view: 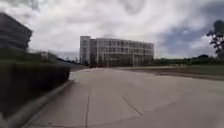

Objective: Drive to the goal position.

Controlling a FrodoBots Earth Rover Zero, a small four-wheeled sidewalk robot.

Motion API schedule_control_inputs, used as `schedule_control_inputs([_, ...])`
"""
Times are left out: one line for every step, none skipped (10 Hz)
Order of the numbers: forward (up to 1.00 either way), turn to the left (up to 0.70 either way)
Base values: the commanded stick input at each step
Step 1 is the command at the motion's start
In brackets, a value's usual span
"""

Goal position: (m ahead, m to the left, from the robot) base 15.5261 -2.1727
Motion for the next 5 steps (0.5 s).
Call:
schedule_control_inputs([0.53,0.01])
schedule_control_inputs([0.53,0.01])
schedule_control_inputs([0.53,0.01])
schedule_control_inputs([0.53,0.01])
schedule_control_inputs([0.53,-0.08])
